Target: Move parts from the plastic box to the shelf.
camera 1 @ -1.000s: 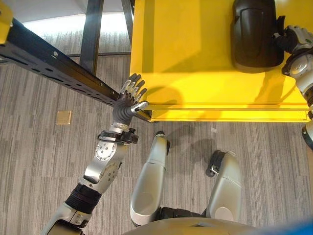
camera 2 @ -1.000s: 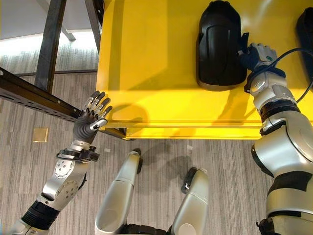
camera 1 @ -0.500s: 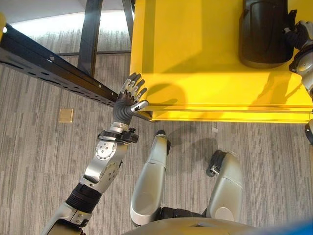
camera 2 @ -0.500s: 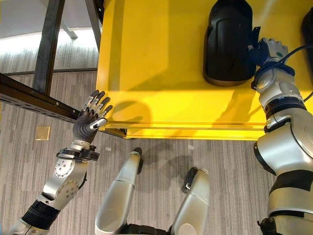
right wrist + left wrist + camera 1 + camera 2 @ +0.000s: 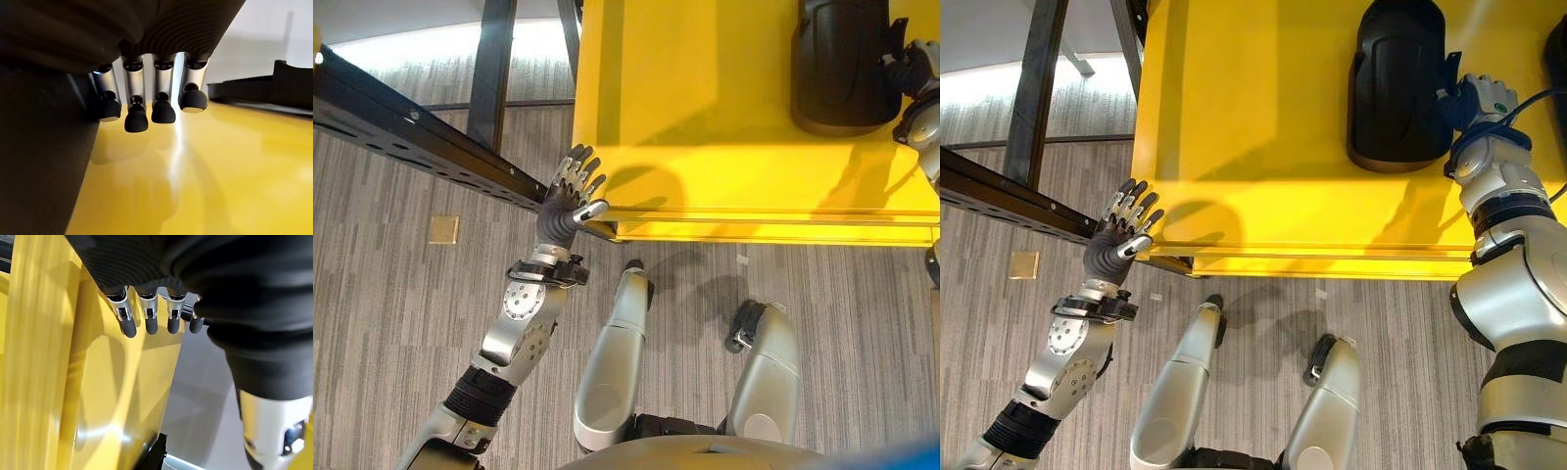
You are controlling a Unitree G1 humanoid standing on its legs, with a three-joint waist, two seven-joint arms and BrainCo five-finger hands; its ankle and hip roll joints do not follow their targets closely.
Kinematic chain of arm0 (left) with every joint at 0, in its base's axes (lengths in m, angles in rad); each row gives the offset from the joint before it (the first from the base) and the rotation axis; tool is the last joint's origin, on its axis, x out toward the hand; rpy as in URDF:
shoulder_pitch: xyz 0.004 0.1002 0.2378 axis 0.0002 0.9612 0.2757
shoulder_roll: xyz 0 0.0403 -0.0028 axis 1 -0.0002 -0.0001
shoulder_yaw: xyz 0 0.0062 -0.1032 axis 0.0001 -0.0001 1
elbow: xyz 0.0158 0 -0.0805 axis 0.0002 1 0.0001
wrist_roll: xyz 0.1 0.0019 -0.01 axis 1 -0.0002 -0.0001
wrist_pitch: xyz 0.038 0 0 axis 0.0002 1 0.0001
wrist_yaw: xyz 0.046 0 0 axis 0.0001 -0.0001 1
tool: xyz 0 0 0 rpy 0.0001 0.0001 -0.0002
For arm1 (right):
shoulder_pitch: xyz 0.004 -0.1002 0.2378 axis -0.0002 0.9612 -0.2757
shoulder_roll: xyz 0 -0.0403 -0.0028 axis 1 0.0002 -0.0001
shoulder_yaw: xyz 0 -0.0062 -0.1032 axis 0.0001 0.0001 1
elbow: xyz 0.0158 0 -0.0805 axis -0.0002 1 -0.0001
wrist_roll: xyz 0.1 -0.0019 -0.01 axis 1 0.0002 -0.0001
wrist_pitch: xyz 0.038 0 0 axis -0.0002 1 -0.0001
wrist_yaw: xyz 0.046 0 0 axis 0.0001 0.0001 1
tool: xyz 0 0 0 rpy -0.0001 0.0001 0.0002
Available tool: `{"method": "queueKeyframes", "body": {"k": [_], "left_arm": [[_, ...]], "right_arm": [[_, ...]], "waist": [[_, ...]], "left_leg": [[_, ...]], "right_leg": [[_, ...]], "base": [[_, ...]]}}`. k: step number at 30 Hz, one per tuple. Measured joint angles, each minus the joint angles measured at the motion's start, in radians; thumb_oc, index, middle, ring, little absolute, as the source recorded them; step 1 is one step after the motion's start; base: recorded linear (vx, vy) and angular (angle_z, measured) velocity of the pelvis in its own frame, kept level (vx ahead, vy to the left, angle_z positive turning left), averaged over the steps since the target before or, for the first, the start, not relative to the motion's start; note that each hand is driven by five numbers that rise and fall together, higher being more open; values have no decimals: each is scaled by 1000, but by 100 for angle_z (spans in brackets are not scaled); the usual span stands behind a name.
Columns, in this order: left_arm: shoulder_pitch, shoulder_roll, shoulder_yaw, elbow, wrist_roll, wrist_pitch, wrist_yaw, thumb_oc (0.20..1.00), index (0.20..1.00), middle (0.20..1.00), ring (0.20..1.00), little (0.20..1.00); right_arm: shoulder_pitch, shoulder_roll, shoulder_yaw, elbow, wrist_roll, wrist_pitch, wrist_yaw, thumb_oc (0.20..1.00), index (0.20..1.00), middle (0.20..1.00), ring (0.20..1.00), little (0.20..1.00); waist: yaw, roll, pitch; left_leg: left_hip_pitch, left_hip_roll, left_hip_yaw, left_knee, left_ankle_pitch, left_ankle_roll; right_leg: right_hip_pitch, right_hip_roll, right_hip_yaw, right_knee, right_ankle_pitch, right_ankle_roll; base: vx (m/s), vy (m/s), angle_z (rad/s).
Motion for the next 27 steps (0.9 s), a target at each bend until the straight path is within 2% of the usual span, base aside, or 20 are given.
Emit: {"method": "queueKeyframes", "body": {"k": [11, 27], "left_arm": [[10, 0, 25, 0, 1, -2, 3, 1000, 1000, 1000, 1000, 1000], [12, 1, 42, 0, 21, -10, 3, 1000, 1000, 1000, 1000, 1000]], "right_arm": [[0, -59, 25, -30, -1, -9, 1, 200, 200, 200, 200, 200], [0, -77, 36, -44, -2, -10, 2, 200, 200, 200, 200, 200]], "waist": [[-13, -3, 2], [-18, -13, 7]], "left_leg": [[0, 12, -1, 0, 0, 0], [-3, 16, -3, -4, 0, 0]], "right_leg": [[1, 13, -1, -5, 1, 0], [-3, 16, -4, -5, 1, -1]], "base": [[-3, -4, -1], [0, 0, 0]]}}
